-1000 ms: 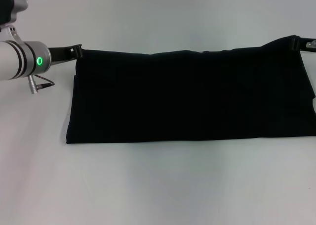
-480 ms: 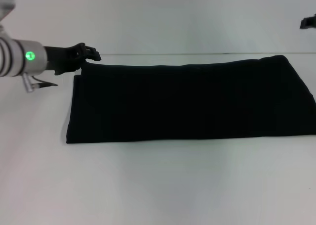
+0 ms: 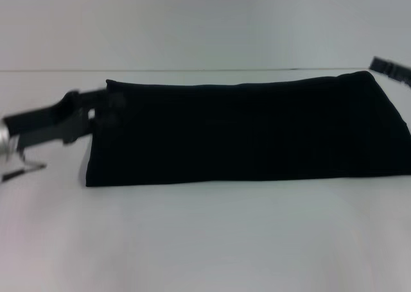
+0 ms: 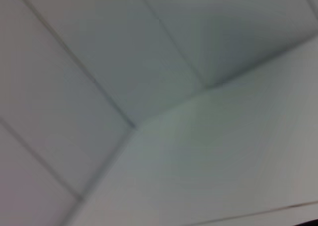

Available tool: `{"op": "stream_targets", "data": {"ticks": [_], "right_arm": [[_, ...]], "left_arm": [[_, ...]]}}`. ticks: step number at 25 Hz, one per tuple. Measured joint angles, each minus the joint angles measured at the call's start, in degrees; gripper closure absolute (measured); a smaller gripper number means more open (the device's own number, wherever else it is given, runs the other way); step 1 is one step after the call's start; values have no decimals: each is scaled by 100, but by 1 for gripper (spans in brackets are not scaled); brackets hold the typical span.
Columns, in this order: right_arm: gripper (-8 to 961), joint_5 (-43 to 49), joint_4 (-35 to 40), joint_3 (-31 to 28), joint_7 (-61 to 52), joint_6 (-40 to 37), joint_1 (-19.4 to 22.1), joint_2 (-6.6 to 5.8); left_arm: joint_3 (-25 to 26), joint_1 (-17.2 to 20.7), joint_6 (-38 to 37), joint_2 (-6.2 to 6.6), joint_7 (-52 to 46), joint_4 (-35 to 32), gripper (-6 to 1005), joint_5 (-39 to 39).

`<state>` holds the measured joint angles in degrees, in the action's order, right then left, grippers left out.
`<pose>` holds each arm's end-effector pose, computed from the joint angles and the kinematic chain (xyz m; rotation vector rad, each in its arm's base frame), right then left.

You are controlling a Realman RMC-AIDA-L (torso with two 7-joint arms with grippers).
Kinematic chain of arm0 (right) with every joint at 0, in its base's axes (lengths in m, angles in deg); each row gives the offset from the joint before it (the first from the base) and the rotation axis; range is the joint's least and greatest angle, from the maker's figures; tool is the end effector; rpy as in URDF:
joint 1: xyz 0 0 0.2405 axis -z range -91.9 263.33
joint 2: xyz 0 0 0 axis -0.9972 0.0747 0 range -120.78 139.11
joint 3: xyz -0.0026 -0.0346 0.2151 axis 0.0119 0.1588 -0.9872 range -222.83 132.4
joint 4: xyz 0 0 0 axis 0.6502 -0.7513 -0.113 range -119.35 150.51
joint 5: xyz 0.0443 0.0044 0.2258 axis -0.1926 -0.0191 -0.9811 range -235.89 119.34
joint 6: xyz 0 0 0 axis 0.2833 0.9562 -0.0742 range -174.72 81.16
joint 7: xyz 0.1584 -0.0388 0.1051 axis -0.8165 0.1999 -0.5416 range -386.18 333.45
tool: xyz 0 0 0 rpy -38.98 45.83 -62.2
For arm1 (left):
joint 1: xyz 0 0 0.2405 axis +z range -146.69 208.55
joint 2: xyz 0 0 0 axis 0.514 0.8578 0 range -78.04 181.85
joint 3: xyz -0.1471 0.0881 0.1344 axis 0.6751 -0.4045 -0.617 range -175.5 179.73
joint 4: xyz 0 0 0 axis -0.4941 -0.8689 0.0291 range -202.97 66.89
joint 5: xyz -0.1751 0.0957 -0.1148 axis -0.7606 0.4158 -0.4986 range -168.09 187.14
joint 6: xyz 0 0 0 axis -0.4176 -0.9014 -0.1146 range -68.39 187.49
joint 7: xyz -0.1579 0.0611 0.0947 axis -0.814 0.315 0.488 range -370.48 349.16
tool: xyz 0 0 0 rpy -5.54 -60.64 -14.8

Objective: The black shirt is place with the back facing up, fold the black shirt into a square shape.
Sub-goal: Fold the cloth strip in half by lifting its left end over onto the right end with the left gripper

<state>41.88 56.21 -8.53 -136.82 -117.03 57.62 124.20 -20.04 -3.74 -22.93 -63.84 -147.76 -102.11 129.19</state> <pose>0.2653 0.4189 0.0693 -2.0191 1.2634 0.9443 -0.2547 0.3938 0.0276 -1.9371 -1.9595 -1.0307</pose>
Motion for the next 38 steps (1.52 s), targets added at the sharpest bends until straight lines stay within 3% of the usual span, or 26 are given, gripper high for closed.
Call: {"op": "stream_targets", "data": {"ticks": [6, 13, 23, 38], "right_arm": [[83, -685, -770, -378, 1438, -1268, 384, 88], [87, -710, -1006, -451, 1782, -1378, 340, 118], [88, -718, -1013, -549, 1943, -1341, 322, 124], [89, -732, -1030, -617, 1949, -1294, 320, 134]], "left_arm": [[404, 548, -391, -76, -868, 117, 459, 273], [589, 873, 31, -250, -1545, 261, 459, 474], [564, 907, 813, -285, -1728, 618, 459, 497], [564, 840, 1195, -313, -1932, 718, 458, 506]]}}
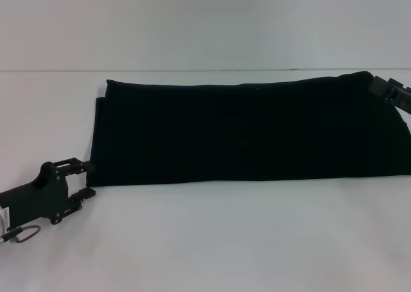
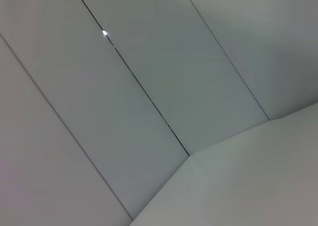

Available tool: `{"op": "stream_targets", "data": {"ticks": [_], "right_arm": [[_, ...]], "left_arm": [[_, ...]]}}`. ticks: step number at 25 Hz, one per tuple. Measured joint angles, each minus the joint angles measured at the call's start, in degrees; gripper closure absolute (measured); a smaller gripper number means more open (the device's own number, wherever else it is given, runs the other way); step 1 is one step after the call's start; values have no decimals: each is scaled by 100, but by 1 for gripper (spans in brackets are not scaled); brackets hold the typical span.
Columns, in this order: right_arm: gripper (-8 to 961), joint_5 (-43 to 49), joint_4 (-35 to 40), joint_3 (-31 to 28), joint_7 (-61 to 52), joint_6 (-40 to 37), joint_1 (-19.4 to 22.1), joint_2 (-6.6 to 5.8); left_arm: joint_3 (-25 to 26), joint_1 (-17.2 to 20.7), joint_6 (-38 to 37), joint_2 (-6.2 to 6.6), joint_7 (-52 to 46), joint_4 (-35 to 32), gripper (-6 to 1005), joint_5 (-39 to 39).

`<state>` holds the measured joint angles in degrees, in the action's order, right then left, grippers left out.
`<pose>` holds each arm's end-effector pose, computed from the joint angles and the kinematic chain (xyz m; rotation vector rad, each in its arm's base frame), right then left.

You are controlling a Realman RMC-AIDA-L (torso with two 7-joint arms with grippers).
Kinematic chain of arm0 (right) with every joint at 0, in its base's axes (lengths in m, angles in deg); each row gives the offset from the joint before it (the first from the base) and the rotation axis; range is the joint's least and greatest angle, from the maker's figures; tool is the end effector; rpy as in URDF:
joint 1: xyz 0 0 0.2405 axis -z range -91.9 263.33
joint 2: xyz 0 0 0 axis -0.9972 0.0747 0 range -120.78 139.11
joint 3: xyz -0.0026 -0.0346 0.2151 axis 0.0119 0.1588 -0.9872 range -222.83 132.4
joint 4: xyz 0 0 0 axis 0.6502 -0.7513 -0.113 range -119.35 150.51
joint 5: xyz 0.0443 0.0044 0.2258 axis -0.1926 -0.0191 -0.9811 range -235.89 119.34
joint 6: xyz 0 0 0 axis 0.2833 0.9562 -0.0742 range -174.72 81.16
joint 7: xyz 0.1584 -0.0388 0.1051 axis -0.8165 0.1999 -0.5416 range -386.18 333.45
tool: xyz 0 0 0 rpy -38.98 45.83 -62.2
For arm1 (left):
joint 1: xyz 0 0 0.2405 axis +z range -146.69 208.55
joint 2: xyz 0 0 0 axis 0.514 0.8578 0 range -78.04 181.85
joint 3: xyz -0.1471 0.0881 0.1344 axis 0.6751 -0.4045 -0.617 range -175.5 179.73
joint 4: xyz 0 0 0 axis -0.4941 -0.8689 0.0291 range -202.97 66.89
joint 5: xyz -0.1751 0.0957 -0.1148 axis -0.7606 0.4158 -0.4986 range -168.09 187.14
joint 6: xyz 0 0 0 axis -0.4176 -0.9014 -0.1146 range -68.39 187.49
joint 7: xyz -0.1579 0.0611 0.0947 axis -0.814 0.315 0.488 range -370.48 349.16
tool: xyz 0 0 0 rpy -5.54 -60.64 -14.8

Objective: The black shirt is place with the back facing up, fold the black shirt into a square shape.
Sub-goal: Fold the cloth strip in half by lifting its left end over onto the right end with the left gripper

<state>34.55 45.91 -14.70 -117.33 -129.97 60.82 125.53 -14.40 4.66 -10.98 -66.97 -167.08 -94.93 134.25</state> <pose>0.2653 0.3729 0.0494 -2.0794 1.0812 1.1714 -0.3440 0.3433 -0.0179 -1.1348 -2.4961 -1.0402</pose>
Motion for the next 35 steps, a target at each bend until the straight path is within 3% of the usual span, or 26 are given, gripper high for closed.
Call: {"op": "stream_targets", "data": {"ticks": [13, 27, 35], "right_arm": [[103, 16, 0, -1, 0, 59, 4, 8], [117, 13, 0, -1, 0, 36, 43, 8], [125, -5, 0, -23, -56, -41, 40, 8]], "left_arm": [[-356, -190, 344, -7, -79, 102, 458, -6], [-586, -933, 906, -207, 88, 206, 474, -11], [-567, -906, 875, -195, 311, 165, 532, -113]]}}
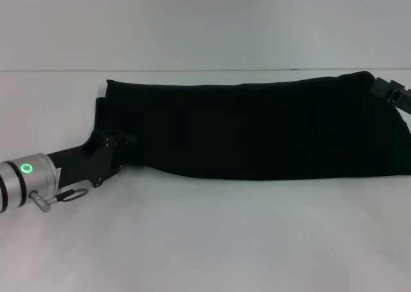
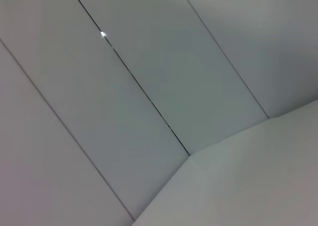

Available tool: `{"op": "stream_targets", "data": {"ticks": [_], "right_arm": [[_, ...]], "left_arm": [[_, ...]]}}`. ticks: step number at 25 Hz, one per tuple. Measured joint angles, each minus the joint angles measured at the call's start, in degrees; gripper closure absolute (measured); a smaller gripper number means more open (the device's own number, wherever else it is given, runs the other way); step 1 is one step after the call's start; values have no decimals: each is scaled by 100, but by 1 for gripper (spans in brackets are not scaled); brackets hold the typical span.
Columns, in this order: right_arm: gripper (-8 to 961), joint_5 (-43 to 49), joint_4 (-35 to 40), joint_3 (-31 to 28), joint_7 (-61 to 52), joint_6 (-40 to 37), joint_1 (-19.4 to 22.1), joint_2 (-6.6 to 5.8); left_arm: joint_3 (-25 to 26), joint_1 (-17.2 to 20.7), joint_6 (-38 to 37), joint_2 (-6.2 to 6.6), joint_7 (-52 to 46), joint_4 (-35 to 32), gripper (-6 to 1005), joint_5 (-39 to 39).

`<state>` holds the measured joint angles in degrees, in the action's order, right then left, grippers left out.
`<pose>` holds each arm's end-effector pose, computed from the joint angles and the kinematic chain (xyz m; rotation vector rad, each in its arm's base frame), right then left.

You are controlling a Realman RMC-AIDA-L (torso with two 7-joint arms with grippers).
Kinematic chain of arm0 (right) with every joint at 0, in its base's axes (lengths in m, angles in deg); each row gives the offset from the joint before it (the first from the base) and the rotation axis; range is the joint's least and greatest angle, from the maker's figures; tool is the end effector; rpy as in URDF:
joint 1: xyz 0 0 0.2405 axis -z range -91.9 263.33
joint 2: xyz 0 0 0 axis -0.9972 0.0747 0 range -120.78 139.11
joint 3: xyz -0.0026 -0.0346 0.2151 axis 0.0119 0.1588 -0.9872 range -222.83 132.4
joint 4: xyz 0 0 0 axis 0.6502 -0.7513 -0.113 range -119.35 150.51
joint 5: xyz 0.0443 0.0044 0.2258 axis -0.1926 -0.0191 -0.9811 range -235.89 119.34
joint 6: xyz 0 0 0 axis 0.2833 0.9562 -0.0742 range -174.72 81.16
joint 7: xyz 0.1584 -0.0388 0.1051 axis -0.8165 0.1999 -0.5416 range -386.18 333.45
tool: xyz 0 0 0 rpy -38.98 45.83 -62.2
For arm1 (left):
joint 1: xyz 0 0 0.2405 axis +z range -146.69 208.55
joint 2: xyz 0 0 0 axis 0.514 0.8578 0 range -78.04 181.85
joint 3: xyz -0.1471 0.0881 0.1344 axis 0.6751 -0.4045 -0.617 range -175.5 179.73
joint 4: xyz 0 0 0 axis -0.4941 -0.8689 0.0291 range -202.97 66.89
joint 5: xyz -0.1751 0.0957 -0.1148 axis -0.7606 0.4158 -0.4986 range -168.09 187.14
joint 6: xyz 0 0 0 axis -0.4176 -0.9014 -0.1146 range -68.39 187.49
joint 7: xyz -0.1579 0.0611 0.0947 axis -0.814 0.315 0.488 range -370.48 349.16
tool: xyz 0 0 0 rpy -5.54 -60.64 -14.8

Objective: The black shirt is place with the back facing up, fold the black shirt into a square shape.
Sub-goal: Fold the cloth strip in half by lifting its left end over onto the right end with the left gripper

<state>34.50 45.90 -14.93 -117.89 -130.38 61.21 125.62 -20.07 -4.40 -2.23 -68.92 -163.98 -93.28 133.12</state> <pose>0.2668 0.3704 0.0496 -2.0714 1.0970 1.1826 -0.2949 0.3945 -0.0461 -1.3539 -2.3719 -0.9572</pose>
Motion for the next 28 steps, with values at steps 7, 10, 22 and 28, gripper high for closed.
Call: {"op": "stream_targets", "data": {"ticks": [7, 10, 22, 28], "right_arm": [[133, -6, 0, -54, -5, -24, 15, 6], [136, -6, 0, -59, -5, -25, 16, 8], [148, -4, -11, -585, -7, -55, 133, -51], [154, 66, 50, -988, 136, 290, 342, -98]], "left_arm": [[-23, 0, -18, 31, 156, 18, 701, 38], [-33, -23, -26, 42, 356, 19, 880, 41], [34, 170, 120, 127, 1137, -360, 987, 73], [183, 343, 119, 138, 1167, -608, 987, 40]]}}
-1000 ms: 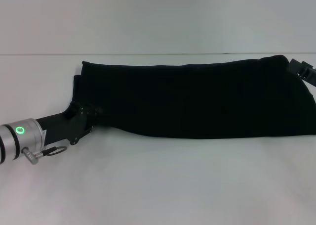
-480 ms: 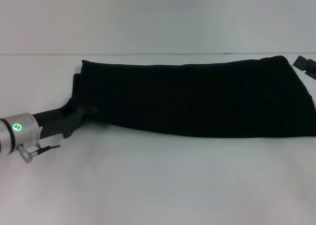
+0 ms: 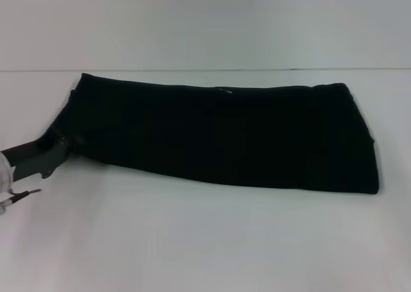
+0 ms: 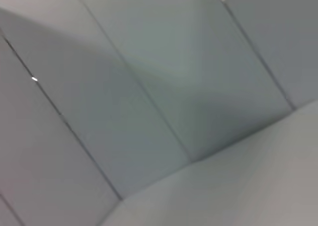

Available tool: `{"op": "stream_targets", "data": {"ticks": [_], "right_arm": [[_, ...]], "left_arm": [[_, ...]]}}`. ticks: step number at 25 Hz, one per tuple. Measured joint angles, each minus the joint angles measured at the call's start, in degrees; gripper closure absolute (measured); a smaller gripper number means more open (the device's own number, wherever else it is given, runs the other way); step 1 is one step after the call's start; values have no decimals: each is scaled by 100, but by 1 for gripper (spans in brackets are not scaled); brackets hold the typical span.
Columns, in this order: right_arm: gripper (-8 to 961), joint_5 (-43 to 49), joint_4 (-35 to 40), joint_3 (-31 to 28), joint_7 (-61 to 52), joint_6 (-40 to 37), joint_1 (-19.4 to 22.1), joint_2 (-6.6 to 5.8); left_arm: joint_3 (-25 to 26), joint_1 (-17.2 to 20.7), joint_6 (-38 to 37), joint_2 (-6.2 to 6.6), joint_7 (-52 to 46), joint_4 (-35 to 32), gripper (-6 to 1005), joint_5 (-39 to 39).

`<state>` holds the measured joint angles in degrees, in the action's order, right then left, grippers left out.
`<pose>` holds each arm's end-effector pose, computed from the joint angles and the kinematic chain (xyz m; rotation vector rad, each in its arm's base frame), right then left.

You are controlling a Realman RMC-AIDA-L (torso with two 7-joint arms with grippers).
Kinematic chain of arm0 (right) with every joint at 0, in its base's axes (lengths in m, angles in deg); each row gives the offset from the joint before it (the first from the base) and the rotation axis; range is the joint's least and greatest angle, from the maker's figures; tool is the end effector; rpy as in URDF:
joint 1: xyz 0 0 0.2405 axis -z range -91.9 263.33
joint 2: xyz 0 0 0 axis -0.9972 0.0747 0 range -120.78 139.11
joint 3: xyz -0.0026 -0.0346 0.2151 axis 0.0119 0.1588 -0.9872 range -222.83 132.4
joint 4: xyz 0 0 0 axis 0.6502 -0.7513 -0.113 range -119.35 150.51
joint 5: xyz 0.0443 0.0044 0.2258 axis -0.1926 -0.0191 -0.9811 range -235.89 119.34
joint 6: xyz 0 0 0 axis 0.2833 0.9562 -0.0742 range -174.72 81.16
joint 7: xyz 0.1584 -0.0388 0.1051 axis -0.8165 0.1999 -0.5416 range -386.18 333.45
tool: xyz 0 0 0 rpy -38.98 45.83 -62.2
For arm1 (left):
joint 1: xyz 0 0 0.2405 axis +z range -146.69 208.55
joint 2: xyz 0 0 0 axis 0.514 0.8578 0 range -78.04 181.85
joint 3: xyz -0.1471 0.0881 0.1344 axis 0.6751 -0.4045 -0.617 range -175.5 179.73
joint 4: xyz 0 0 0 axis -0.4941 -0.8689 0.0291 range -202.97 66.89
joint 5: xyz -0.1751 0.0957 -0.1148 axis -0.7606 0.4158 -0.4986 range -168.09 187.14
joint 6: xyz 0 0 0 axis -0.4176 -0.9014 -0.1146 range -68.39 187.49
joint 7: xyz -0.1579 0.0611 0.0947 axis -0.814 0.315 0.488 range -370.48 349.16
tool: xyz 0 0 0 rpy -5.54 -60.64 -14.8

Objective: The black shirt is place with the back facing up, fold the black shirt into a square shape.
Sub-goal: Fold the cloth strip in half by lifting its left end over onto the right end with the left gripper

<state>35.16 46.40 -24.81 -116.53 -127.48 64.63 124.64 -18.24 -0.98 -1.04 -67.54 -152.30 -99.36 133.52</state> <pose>0.3175 0.3608 0.0926 -1.8178 1.1052 1.1447 -0.3315 0.3974 0.0023 -1.4522 -2.0610 -0.8972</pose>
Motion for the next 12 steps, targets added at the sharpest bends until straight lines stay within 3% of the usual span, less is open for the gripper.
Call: {"op": "stream_targets", "data": {"ticks": [6, 12], "right_arm": [[160, 108, -24, -104, 334, 137, 124, -80], [167, 94, -32, -107, 337, 154, 113, -59]], "left_arm": [[443, 136, 15, 56, 142, -24, 986, -1], [644, 269, 15, 68, 100, -188, 986, 22]]}}
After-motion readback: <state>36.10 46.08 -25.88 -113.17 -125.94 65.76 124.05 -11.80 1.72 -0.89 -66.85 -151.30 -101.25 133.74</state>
